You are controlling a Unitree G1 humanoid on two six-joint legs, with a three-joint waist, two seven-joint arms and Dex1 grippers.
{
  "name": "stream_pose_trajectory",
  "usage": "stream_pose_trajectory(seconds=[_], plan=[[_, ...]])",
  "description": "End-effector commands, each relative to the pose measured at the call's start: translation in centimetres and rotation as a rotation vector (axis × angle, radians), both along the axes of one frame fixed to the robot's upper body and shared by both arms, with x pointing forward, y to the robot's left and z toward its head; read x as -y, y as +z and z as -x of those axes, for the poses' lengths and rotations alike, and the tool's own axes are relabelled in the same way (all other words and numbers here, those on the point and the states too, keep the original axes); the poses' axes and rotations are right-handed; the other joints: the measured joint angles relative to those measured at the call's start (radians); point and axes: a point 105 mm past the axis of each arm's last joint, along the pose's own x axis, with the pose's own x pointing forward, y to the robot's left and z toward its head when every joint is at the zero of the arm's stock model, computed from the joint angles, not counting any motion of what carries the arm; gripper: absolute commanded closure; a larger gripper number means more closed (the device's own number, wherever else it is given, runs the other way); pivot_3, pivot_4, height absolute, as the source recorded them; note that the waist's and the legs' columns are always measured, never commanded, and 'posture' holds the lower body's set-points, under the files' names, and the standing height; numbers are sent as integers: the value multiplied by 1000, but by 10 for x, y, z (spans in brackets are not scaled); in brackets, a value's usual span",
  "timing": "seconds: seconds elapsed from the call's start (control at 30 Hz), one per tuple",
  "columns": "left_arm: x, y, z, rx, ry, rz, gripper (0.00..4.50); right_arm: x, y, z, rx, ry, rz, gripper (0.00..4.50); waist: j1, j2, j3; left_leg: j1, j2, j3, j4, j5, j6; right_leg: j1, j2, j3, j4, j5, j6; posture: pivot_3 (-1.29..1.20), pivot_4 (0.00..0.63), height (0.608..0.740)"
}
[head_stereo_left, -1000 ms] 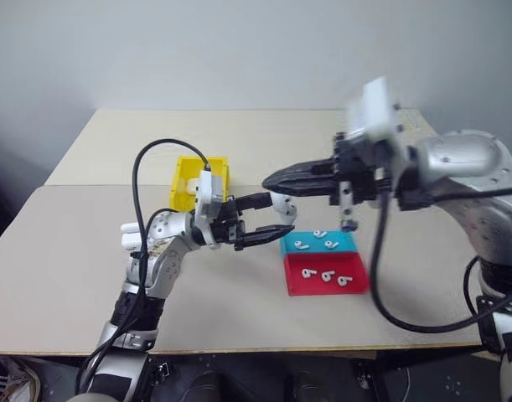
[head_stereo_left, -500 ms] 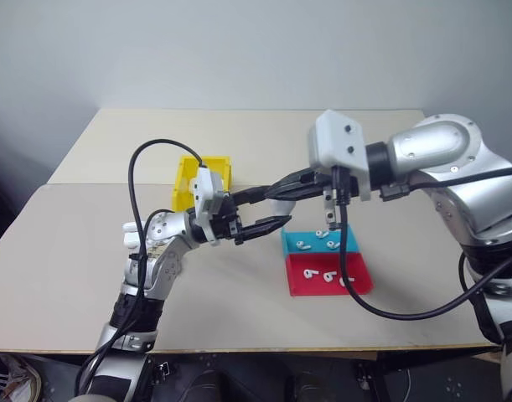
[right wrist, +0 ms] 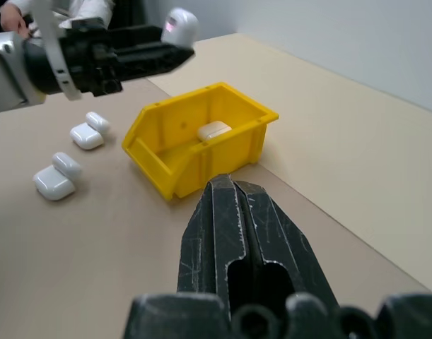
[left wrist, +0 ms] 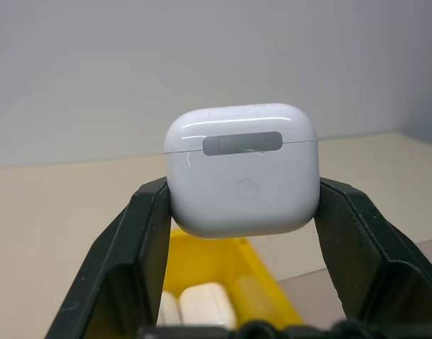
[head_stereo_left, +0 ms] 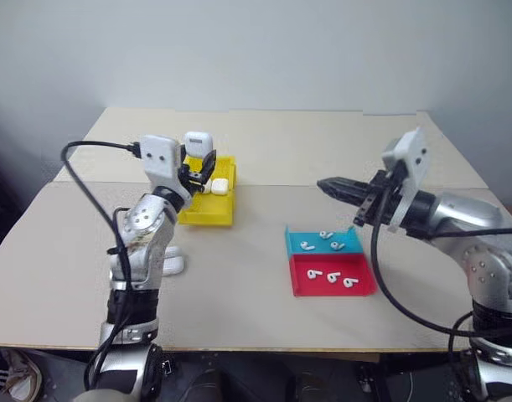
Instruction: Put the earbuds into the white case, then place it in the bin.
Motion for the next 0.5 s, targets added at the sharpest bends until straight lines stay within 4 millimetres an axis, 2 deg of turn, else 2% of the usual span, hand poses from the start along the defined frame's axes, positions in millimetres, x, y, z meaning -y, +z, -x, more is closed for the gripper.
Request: stream_pose_trajectory(seconds=[0.03,0.37,0.5], plan=[[7,-1,-11,-10,25,-55,1731,-4,9,6,65,3,10,4458,-2,0,0,0,0,0,0,0,0,0,0,0,0,0,0,0,150,740],[4,-9,-20,-43,71,-30,1731,-8,4,11,31,37,46,4458,-11,0,0,-1,0,0,0,0,0,0,0,0,-1,0,0,0,150,740],[0,-9,-19,-64,86,-41,456,-10,5,12,25,50,36,4500,-11,0,0,-1,0,0,0,0,0,0,0,0,-1,0,0,0,150,740]])
